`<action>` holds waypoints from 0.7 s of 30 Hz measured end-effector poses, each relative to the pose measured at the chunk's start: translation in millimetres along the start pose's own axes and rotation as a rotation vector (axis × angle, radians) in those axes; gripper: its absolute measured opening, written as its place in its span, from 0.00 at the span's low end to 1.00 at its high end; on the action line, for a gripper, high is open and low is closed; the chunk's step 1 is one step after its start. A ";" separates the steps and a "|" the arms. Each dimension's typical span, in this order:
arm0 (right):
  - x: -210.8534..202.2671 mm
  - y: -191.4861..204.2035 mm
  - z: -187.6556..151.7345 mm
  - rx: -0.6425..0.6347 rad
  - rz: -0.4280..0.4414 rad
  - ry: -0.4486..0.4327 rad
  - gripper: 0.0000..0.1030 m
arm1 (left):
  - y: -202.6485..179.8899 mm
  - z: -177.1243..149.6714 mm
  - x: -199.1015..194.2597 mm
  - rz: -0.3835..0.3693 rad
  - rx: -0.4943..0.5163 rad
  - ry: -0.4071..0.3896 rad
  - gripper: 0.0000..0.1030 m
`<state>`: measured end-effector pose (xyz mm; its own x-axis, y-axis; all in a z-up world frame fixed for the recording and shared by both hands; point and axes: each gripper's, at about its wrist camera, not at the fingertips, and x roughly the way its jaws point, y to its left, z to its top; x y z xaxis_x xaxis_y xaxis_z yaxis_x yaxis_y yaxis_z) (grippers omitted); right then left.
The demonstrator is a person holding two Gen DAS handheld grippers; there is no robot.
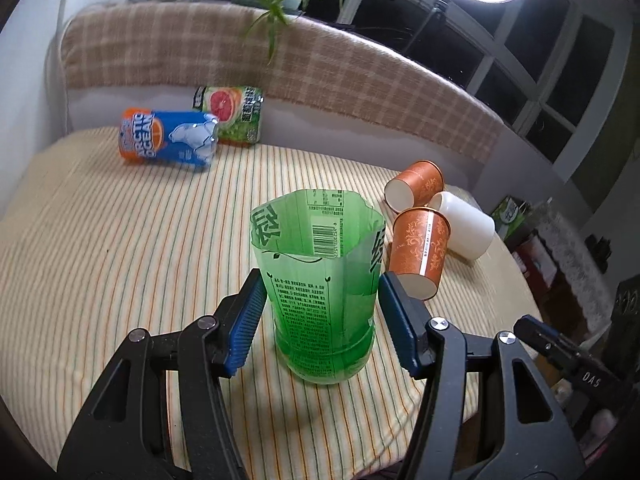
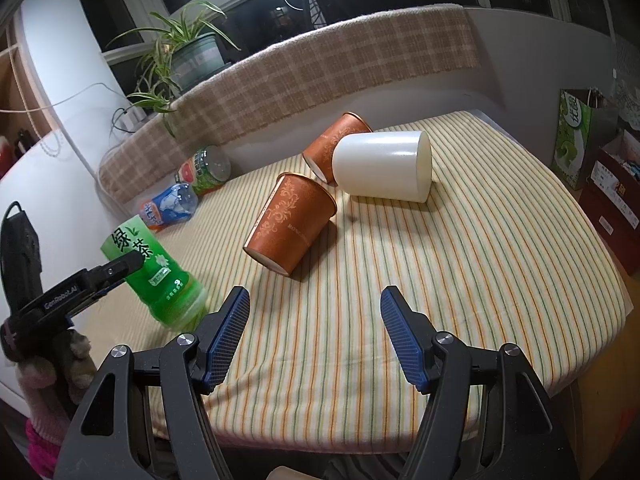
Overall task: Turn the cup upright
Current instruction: 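Rotate the held green bottle upright with the left gripper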
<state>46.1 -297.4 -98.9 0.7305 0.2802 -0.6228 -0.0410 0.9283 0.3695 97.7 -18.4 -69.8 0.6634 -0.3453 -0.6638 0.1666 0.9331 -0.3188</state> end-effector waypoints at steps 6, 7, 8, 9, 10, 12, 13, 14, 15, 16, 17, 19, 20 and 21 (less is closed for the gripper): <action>0.2 -0.5 0.0 0.000 -0.005 -0.002 0.66 | -10.4 -4.9 1.9 0.014 0.049 0.008 0.57; 0.4 -0.7 -0.1 0.001 -0.005 -0.002 0.66 | -12.8 -5.6 2.2 0.019 0.057 0.007 0.57; 0.8 -0.9 -0.2 0.002 -0.005 -0.001 0.66 | -14.6 -6.4 2.2 0.023 0.066 0.007 0.57; 1.2 -1.4 -0.4 0.003 -0.005 0.000 0.66 | -16.5 -7.0 2.4 0.026 0.074 0.007 0.57; 1.4 -1.2 -0.2 0.003 -0.006 0.001 0.66 | -17.7 -7.1 2.6 0.027 0.079 0.007 0.57; 1.5 -1.4 -0.1 0.004 -0.005 0.002 0.66 | -20.2 -7.8 2.5 0.030 0.089 0.008 0.58; 1.5 -1.3 -0.2 0.004 -0.006 0.001 0.66 | -21.5 -8.1 2.6 0.031 0.094 0.008 0.58; 1.5 -1.4 -0.2 0.004 -0.006 0.001 0.66 | -22.5 -8.3 2.8 0.032 0.098 0.010 0.57; 1.6 -1.4 -0.2 0.003 -0.005 0.001 0.66 | -23.3 -8.5 2.8 0.033 0.102 0.011 0.57; 1.9 -1.6 -0.3 0.003 -0.005 0.001 0.66 | -24.5 -9.1 2.8 0.036 0.108 0.012 0.58; 1.8 -1.5 -0.4 0.004 -0.006 0.001 0.66 | -25.7 -9.4 3.0 0.041 0.113 0.013 0.58; 2.0 -1.7 -0.6 0.005 -0.007 0.002 0.66 | -28.3 -10.1 2.8 0.043 0.121 0.014 0.58; 2.0 -1.6 -0.6 0.005 -0.008 0.003 0.66 | -29.1 -10.4 3.1 0.040 0.122 0.015 0.58; 1.9 -1.6 -0.5 0.005 -0.007 0.004 0.66 | -30.0 -10.9 3.3 0.040 0.124 0.016 0.58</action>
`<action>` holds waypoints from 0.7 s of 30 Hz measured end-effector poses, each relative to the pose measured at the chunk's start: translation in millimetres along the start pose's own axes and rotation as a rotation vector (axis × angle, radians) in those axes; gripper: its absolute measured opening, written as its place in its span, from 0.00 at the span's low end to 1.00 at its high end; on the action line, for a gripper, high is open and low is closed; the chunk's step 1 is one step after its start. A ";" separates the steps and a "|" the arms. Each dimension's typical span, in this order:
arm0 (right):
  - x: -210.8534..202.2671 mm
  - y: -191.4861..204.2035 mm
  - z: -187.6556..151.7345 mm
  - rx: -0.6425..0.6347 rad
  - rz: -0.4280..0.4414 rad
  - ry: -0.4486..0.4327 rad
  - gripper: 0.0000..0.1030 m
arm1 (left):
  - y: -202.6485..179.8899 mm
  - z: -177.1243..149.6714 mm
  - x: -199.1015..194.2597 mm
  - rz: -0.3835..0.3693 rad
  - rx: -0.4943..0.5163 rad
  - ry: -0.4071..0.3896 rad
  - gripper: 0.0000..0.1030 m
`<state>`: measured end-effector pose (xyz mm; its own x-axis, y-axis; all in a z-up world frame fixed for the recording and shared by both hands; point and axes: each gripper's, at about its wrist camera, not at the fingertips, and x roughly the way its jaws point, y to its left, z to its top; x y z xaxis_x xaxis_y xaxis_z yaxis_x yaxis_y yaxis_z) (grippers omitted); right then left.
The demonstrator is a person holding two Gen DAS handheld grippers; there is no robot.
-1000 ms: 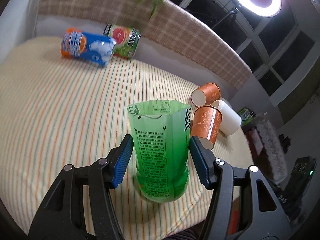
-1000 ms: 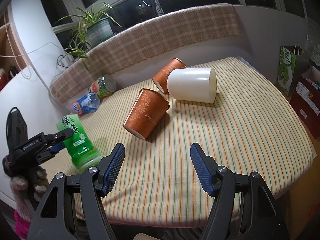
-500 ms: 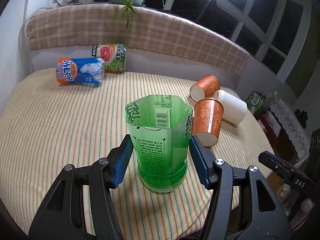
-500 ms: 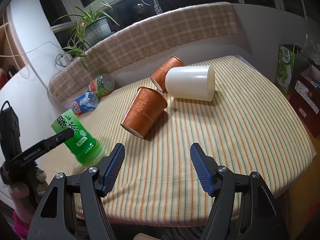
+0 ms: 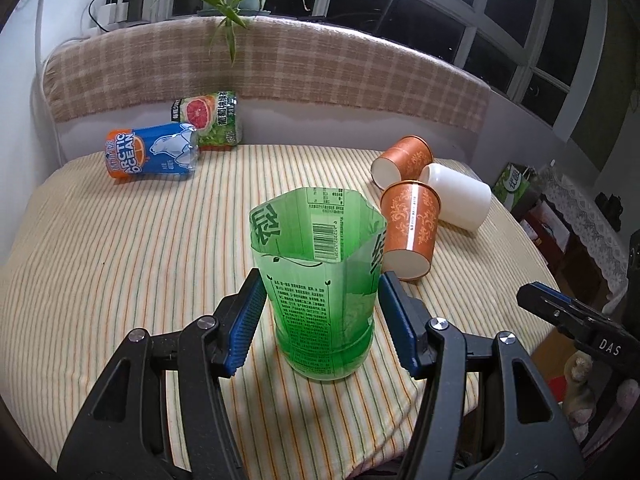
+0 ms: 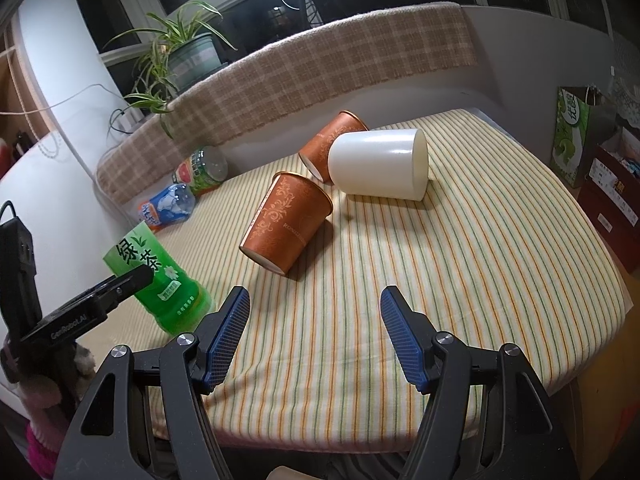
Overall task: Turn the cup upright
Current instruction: 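Rotate the held green bottle upright with the left gripper, then lower the upright green bottle onto the table with the left gripper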
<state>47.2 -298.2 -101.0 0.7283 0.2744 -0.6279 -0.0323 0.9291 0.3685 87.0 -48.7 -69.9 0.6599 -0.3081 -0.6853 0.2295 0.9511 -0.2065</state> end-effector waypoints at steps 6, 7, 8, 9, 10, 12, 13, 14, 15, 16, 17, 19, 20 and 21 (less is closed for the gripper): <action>-0.8 0.0 0.2 -0.001 0.000 -0.001 0.66 | -3.0 -1.9 1.5 -0.024 -0.007 0.007 0.58; -0.7 -0.2 0.1 -0.002 0.000 -0.001 0.66 | -3.5 -2.1 1.7 -0.028 -0.009 0.010 0.58; -0.9 -0.8 0.2 -0.002 0.000 -0.001 0.66 | -4.0 -2.3 1.9 -0.031 -0.010 0.011 0.58; -1.3 -0.6 0.5 -0.001 0.000 -0.001 0.66 | -4.7 -2.6 1.7 -0.033 -0.009 0.012 0.58; -1.3 -1.1 0.4 0.000 0.000 -0.001 0.66 | -5.7 -3.1 1.5 -0.035 -0.009 0.012 0.59; -1.4 -0.7 0.5 -0.001 0.000 -0.002 0.66 | -6.3 -3.7 1.6 -0.046 -0.013 0.019 0.59; -1.9 -0.8 0.6 0.000 0.000 -0.003 0.66 | -6.3 -4.1 1.8 -0.051 -0.016 0.021 0.60; -2.0 -0.8 0.7 -0.001 0.000 -0.003 0.66 | -6.5 -4.7 1.9 -0.056 -0.020 0.025 0.63; -2.3 -1.0 0.9 -0.002 0.001 -0.003 0.66 | -6.2 -5.1 2.1 -0.060 -0.023 0.027 0.64; -2.6 -1.0 1.0 -0.003 0.001 -0.004 0.66 | -6.2 -5.7 2.0 -0.066 -0.028 0.028 0.65; -2.9 -0.8 1.0 -0.004 0.002 -0.005 0.66 | -6.2 -6.2 2.3 -0.072 -0.031 0.033 0.66; -3.4 -0.3 1.1 -0.007 0.003 -0.006 0.66 | -6.4 -7.0 3.4 -0.082 -0.036 0.046 0.66; -3.8 -0.1 1.1 -0.008 0.003 -0.006 0.66 | -6.3 -7.6 3.5 -0.086 -0.038 0.051 0.67; -4.3 0.0 0.9 -0.009 0.003 -0.007 0.66 | -6.5 -8.2 3.6 -0.089 -0.040 0.054 0.67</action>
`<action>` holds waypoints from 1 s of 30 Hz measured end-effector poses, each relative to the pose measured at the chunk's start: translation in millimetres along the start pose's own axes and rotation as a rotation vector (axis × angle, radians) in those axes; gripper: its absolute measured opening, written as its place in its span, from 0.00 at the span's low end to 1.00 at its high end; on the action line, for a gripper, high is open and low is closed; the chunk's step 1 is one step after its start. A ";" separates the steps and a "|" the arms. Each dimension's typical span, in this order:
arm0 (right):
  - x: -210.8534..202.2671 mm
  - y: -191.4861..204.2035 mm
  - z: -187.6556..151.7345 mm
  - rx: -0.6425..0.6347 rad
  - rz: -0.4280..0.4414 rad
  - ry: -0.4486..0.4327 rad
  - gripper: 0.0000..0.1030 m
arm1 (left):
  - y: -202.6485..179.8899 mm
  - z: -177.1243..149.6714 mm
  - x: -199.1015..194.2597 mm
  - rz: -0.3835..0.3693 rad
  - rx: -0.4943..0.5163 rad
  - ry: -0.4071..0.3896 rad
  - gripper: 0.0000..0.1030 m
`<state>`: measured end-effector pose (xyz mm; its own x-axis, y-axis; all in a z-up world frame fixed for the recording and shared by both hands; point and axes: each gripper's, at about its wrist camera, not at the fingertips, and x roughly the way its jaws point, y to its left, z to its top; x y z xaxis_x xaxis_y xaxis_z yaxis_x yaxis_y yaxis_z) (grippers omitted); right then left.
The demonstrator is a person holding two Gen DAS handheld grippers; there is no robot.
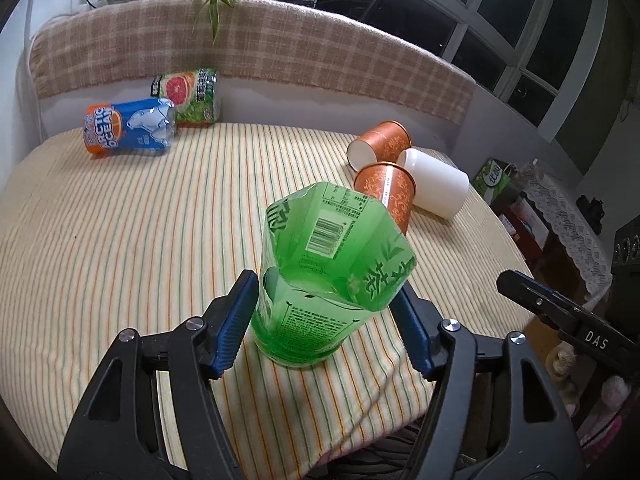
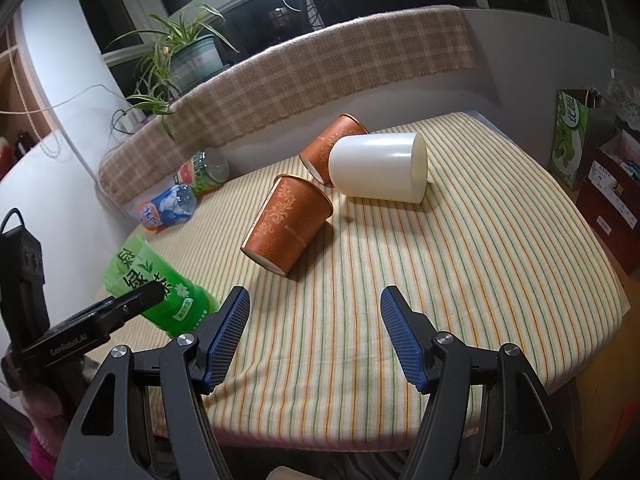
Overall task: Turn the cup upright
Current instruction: 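Lower the upright green bottle onto the table with the left gripper, then open the left gripper and pull it back from the bottle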
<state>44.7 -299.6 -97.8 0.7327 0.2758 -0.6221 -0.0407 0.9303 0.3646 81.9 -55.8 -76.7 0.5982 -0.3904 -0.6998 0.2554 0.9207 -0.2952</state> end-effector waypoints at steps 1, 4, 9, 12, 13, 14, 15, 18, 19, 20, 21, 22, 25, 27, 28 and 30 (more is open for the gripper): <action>-0.2 0.4 -0.1 -0.001 0.000 0.000 0.66 | -0.1 -0.8 0.2 0.002 -0.002 0.005 0.73; -1.0 1.2 0.0 -0.004 0.000 -0.003 0.66 | 0.9 -3.2 -1.2 -0.002 -0.012 0.003 0.80; -2.4 4.0 0.3 -0.014 0.000 -0.010 0.66 | 5.7 -8.2 -4.6 -0.004 -0.026 0.011 0.80; -4.3 6.2 0.7 -0.024 -0.003 -0.019 0.66 | 8.8 -13.4 -8.1 0.007 -0.031 0.013 0.80; -5.0 6.6 0.9 -0.027 -0.003 -0.021 0.66 | 10.4 -15.7 -10.2 0.016 -0.030 0.012 0.80; -5.8 7.6 1.3 -0.032 -0.005 -0.026 0.66 | 11.9 -17.4 -12.6 0.024 -0.031 0.008 0.80; -6.4 8.1 1.4 -0.034 -0.005 -0.029 0.66 | 14.3 -19.2 -16.3 0.036 -0.032 0.002 0.80; -7.4 11.1 2.3 -0.045 -0.008 -0.037 0.66 | 20.5 -21.5 -26.5 0.066 -0.043 -0.022 0.80; -7.9 12.6 2.6 -0.050 -0.010 -0.042 0.66 | 23.1 -21.5 -31.3 0.080 -0.048 -0.036 0.80; -7.7 13.7 3.2 -0.054 -0.011 -0.045 0.66 | 25.4 -21.4 -36.4 0.094 -0.053 -0.053 0.80; -8.0 15.3 3.7 -0.060 -0.013 -0.049 0.66 | 27.2 -21.0 -39.9 0.107 -0.055 -0.066 0.80; -8.5 16.8 4.0 -0.064 -0.015 -0.054 0.66 | 29.4 -20.3 -44.9 0.123 -0.058 -0.083 0.80; -11.2 22.2 5.4 -0.085 -0.023 -0.075 0.66 | 32.5 -18.3 -58.8 0.167 -0.057 -0.136 0.80; -15.0 27.2 6.0 -0.107 -0.032 -0.099 0.67 | 32.3 -17.0 -68.3 0.193 -0.054 -0.179 0.80; -15.9 28.8 6.1 -0.114 -0.035 -0.106 0.70 | 31.8 -16.2 -73.4 0.206 -0.052 -0.201 0.80; -19.1 34.0 6.5 -0.131 -0.037 -0.129 0.72 | 30.3 -15.1 -82.6 0.227 -0.048 -0.240 0.80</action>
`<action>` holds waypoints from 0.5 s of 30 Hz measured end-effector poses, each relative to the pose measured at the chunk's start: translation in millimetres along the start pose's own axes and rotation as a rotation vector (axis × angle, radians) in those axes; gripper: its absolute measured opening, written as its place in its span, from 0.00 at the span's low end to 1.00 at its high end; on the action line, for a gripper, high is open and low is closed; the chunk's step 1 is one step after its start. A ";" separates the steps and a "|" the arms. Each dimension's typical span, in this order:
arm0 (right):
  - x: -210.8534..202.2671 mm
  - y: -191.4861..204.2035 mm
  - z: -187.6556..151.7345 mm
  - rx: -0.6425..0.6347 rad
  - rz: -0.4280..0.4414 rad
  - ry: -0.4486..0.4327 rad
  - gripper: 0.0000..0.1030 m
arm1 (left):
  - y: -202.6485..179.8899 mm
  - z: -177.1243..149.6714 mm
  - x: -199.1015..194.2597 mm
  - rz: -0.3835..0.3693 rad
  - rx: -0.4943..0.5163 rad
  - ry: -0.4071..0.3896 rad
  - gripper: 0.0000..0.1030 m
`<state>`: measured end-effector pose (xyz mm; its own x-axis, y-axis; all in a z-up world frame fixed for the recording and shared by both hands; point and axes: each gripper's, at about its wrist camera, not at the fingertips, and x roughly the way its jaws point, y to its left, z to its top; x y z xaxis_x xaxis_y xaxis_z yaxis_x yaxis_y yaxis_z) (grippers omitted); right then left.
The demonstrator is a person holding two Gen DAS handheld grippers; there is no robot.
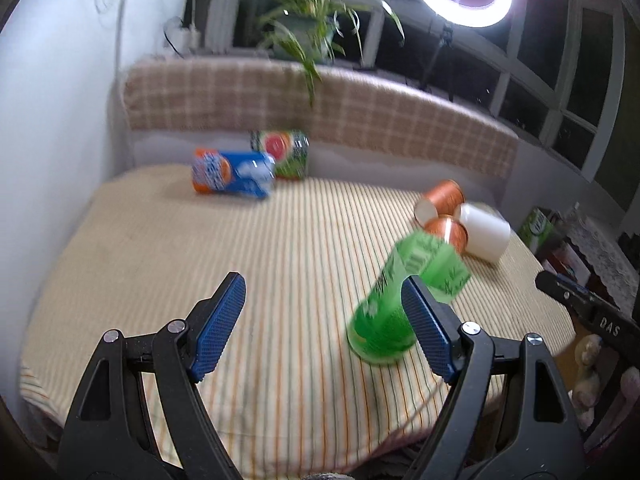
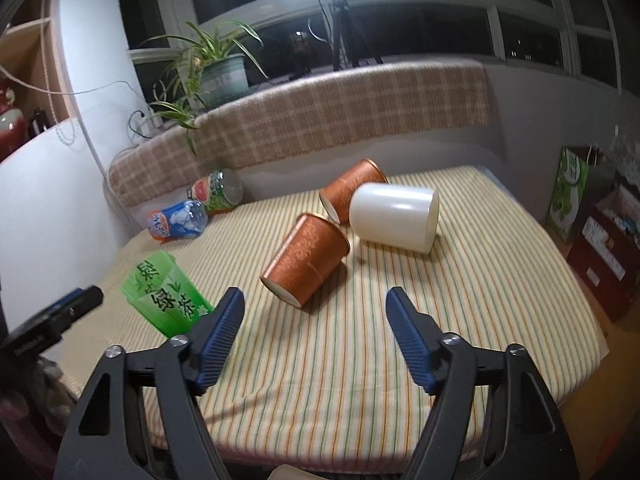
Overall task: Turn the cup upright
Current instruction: 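Open the left gripper and pull it back from the bottle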
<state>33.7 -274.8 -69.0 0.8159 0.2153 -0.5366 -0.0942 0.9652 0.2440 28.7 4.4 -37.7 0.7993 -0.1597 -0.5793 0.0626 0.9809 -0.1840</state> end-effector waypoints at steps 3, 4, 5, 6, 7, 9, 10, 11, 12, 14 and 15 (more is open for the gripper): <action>-6.1 8.1 1.4 -0.035 -0.011 -0.036 0.72 | -2.3 4.7 -12.2 0.026 0.008 -0.060 0.81; -8.5 11.2 1.4 -0.049 -0.016 -0.050 0.72 | -3.6 6.2 -15.8 0.032 0.012 -0.076 0.83; -10.6 13.7 1.7 -0.061 -0.019 -0.063 0.74 | -4.7 7.1 -18.4 0.035 0.016 -0.088 0.87; -13.3 16.5 1.9 -0.073 -0.022 -0.079 0.76 | -6.0 8.0 -21.7 0.037 0.022 -0.103 0.89; -15.7 17.8 1.7 -0.079 -0.025 -0.091 0.78 | -7.6 8.8 -25.1 0.042 0.029 -0.119 0.89; -20.0 21.1 2.6 -0.091 -0.026 -0.120 0.80 | -10.6 9.8 -30.5 0.052 0.039 -0.142 0.89; -20.3 21.5 3.6 -0.093 -0.027 -0.128 0.80 | -12.0 10.4 -32.7 0.056 0.042 -0.151 0.90; -21.9 22.6 4.3 -0.095 -0.030 -0.140 0.80 | -12.8 10.4 -34.7 0.059 0.043 -0.158 0.91; -22.7 23.6 4.8 -0.098 -0.034 -0.150 0.80 | -13.4 10.6 -37.0 0.062 0.042 -0.166 0.93; -24.3 25.2 5.8 -0.107 -0.045 -0.167 0.81 | -15.0 10.4 -42.1 0.073 0.043 -0.190 0.99; -24.7 25.7 6.1 -0.110 -0.049 -0.172 0.81 | -15.8 10.3 -44.9 0.082 0.044 -0.205 0.99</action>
<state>14.6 -256.2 -44.5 0.9057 0.1485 -0.3972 -0.1062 0.9862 0.1267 -2.0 -2.8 -0.6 0.9074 -0.0579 -0.4163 0.0151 0.9943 -0.1053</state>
